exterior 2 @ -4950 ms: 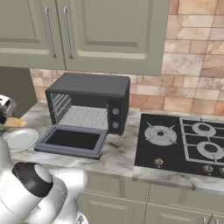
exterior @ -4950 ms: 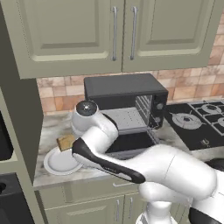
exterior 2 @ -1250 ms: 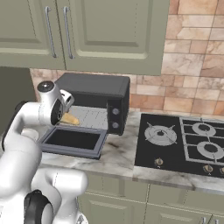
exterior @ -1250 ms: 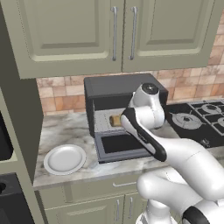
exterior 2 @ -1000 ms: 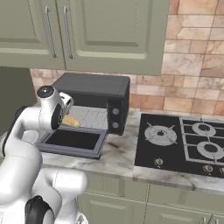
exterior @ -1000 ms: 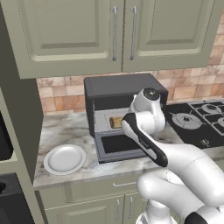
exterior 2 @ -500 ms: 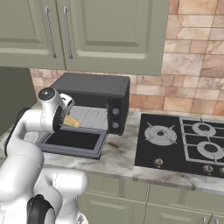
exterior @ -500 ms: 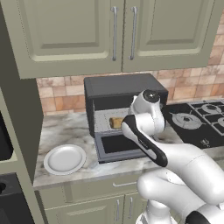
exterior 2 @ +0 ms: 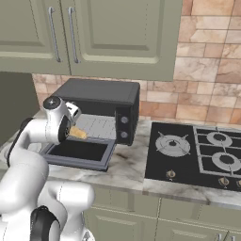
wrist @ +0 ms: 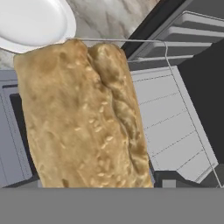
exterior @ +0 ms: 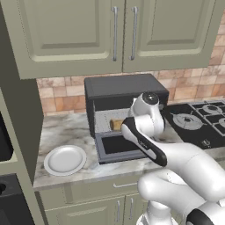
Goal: Pull the toaster oven rack outwards. Pick up the baguette from the plate and place it on the toaster oven rack. Close the toaster oven door fully and set the temperature to the lowest setting.
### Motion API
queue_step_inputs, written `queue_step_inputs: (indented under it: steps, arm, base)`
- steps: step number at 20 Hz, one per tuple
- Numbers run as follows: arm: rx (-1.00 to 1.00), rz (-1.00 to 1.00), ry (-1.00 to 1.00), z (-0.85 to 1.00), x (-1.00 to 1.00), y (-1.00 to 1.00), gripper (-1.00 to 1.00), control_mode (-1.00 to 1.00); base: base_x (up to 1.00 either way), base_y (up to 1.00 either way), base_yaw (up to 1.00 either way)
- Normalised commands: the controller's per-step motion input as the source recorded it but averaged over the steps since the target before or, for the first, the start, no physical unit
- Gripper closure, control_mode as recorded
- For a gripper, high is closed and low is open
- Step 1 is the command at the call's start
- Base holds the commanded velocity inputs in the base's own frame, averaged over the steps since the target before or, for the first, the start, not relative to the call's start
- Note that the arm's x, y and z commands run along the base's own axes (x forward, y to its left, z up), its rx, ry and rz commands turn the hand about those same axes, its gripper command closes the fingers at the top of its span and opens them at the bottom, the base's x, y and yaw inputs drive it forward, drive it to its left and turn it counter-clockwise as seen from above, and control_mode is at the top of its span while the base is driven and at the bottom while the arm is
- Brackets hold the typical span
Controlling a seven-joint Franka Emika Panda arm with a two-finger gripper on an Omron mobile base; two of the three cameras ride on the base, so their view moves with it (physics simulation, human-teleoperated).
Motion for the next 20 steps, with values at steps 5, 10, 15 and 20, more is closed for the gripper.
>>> queue_step_inputs:
  steps: [5,10,15,20]
  arm:
    - [-0.02,0.0,0.0,-0.04,0.01,0.0,1.0,-1.0]
    - [-0.02,0.0,0.0,0.07,0.24,0.0,1.0,-1.0]
    - [-0.03,0.0,0.0,0.01,0.41,0.0,1.0,-1.0]
    - [-0.03,0.0,0.0,0.0,0.29,0.0,1.0,-1.0]
  base:
    - [0.0,0.0,0.0]
    - [0.0,0.0,0.0]
    - [0.0,0.0,0.0]
    - [0.0,0.0,0.0]
